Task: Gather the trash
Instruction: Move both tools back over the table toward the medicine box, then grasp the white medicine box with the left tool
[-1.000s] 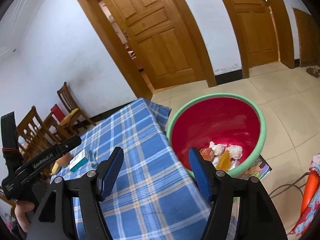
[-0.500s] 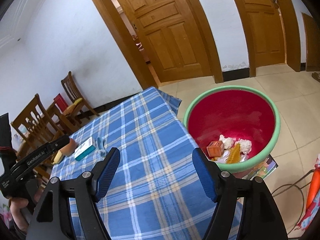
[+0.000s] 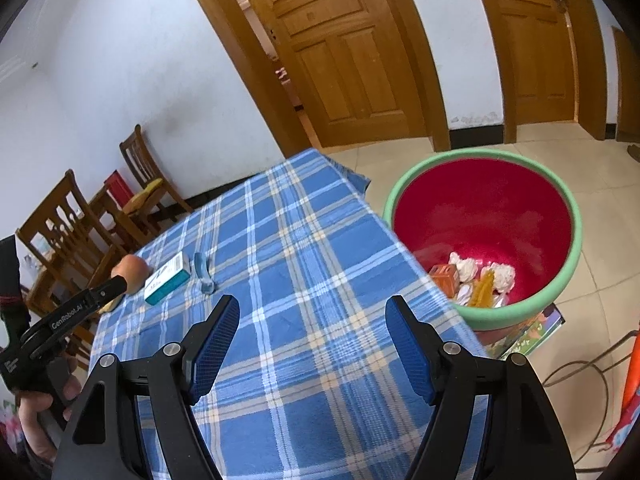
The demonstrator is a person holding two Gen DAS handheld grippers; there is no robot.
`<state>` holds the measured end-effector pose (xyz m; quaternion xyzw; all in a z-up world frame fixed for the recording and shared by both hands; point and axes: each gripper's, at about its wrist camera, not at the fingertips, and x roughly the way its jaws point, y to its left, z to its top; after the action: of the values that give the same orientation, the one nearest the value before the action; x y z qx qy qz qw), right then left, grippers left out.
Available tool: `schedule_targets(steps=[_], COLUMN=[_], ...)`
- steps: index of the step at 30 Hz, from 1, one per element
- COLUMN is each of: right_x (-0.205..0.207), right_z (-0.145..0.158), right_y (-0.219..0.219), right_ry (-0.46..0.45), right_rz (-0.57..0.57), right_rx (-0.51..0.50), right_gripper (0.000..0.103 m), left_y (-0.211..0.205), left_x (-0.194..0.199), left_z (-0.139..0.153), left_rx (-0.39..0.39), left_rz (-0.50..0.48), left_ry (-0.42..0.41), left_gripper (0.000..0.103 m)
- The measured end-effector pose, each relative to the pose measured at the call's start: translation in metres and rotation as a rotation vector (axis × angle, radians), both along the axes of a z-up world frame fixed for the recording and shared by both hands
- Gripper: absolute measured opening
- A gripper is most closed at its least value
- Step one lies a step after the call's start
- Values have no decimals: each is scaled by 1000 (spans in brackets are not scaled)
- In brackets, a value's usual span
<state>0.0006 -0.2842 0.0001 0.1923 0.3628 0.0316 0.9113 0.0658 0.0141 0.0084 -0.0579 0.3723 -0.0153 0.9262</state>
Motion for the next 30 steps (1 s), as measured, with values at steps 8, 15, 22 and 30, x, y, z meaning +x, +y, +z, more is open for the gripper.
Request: schedule_targets(steps=[8,15,22,30], right_x=[8,14,23,43], right_z=[-13,-18,-19,-12], right_y=[5,5,12,37], right_ry=[36,55,61,59], right_rz=[10,19,38,92], right_rx=[1,-1,3,-24], right_gripper=[76,76,76,77], left_y=[3,7,11,17], left_x=[19,45,77,93], left_z=[-26,-33,-43,-58], left_rx=[19,73,182,229], left_rz=[11,-7,-83,-129], left_ry=[56,73,117,143], left_gripper=[68,68,69,76])
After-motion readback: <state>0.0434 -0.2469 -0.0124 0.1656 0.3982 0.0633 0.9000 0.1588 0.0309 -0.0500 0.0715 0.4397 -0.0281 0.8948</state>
